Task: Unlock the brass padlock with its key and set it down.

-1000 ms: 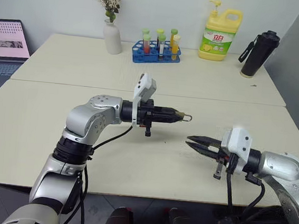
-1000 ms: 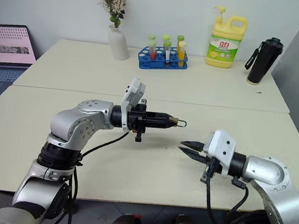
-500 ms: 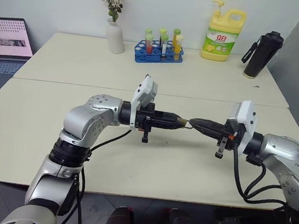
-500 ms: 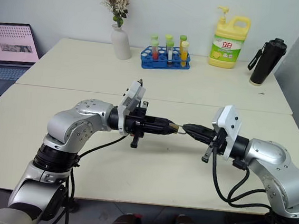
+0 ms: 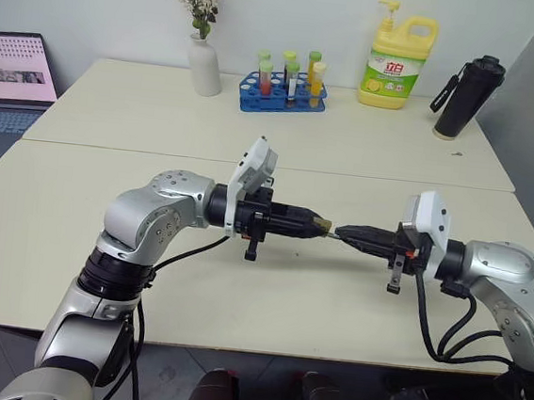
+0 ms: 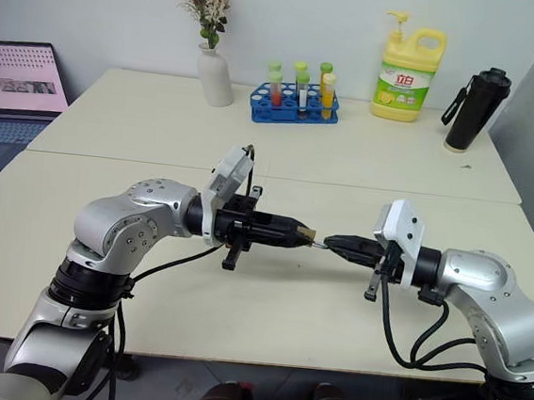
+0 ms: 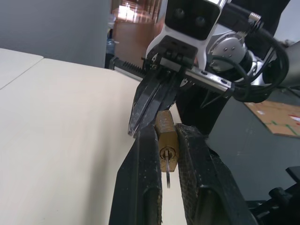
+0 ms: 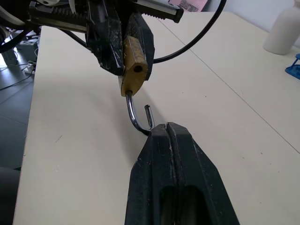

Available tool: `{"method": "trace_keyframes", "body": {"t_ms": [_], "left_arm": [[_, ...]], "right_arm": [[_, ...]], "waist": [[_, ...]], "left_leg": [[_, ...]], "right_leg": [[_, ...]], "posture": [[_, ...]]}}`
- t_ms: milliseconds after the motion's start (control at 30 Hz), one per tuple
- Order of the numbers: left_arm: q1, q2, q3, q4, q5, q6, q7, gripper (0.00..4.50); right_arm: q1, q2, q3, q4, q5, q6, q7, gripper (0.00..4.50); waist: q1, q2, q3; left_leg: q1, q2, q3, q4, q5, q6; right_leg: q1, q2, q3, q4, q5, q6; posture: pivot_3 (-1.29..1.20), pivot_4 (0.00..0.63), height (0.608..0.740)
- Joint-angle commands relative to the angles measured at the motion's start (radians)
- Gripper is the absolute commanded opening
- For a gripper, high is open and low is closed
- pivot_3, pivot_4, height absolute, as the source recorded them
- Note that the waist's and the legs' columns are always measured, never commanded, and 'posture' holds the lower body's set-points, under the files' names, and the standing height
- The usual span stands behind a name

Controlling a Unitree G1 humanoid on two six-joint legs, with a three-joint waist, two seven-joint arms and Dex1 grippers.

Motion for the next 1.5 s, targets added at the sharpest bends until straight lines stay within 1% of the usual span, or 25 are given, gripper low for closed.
{"method": "trace_keyframes", "body": {"t_ms": [33,400,700,967,1233,1500], "left_arm": [[-0.011,0.008,0.028,-0.04,-0.034,0.012,-0.004,0.16],[-0.009,0.011,0.034,-0.043,-0.041,0.029,0.01,0.16],[0.009,0.005,0.041,-0.036,-0.051,0.051,0.04,0.16],[0.011,0.008,0.041,-0.038,-0.054,0.055,0.043,0.16],[0.015,0.01,0.039,-0.042,-0.049,0.054,0.044,0.16],[0.015,0.011,0.038,-0.04,-0.047,0.054,0.045,0.16]], "right_arm": [[-0.017,-0.015,-0.003,-0.003,-0.004,-0.029,0.03,0.0],[-0.015,-0.015,0.002,-0.014,0.008,-0.021,0.054,0.0],[0.017,-0.023,0.002,-0.033,0.005,-0.014,0.045,0.0],[0.01,-0.007,0.005,-0.028,-0.009,-0.032,0.023,0.0],[0.011,0.003,-0.004,-0.048,0.034,-0.006,0.041,0.0],[0.013,-0.005,0.0,-0.053,0.034,-0.011,0.037,0.0]], "waist": [[0.0,0.0,0.0],[0.0,0.0,0.0],[0.0,0.0,0.0],[0.0,0.0,0.0],[0.0,0.0,0.0],[0.0,0.0,0.0]], "left_leg": [[0.0,0.0,0.0,0.0,0.0,0.0],[0.0,0.0,0.0,0.0,0.0,0.0],[0.0,0.0,0.0,0.0,0.0,0.0],[0.0,0.0,0.0,0.0,0.0,0.0],[0.0,0.0,0.0,0.0,0.0,0.0],[0.0,0.0,0.0,0.0,0.0,0.0]], "right_leg": [[0.0,0.0,0.0,0.0,0.0,0.0],[0.0,0.0,0.0,0.0,0.0,0.0],[0.0,0.0,0.0,0.0,0.0,0.0],[0.0,0.0,0.0,0.0,0.0,0.0],[0.0,0.0,0.0,0.0,0.0,0.0],[0.0,0.0,0.0,0.0,0.0,0.0]], "posture": [[0.0,0.15,0.74],[0.0,0.15,0.74],[0.0,0.15,0.74],[0.0,0.15,0.74],[0.0,0.15,0.74],[0.0,0.15,0.74]]}}
